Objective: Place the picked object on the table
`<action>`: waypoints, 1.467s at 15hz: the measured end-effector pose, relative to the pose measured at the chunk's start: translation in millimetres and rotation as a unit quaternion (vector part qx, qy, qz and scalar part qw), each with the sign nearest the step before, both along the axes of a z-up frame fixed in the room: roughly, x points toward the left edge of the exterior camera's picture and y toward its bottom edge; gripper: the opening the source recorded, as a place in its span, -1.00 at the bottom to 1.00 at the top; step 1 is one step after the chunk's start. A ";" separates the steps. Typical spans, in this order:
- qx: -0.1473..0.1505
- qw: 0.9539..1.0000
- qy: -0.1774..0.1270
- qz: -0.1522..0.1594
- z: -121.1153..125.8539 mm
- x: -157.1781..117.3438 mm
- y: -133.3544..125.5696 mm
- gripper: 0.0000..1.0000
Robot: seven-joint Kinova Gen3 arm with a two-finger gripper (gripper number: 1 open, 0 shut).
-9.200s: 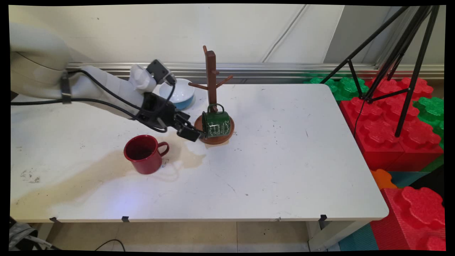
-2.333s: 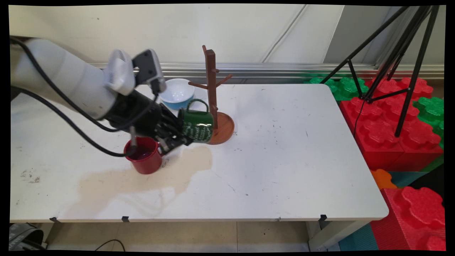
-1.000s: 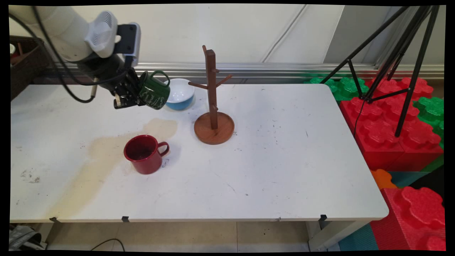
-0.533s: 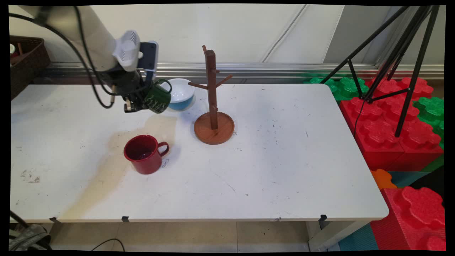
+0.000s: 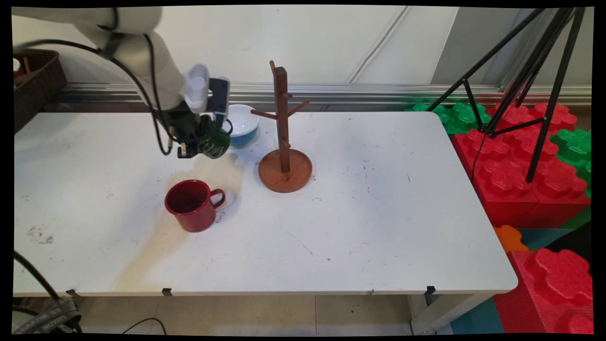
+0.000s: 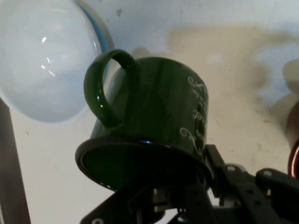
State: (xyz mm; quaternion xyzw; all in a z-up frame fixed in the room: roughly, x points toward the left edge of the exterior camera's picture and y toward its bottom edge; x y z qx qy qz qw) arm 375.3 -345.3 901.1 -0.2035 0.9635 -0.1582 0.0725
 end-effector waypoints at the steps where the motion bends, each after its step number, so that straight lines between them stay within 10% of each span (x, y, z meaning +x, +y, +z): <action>1: 0.004 1.000 -0.008 0.000 -7.3 -2.7 -3.9 -1.00; 20: 0.054 0.993 -0.096 -0.030 -78.2 -30.2 -27.9 -1.00; 21: 0.055 0.993 -0.097 -0.032 -79.7 -32.0 -28.5 1.00; 22: 0.055 0.993 -0.098 -0.033 -80.5 -33.1 -28.9 1.00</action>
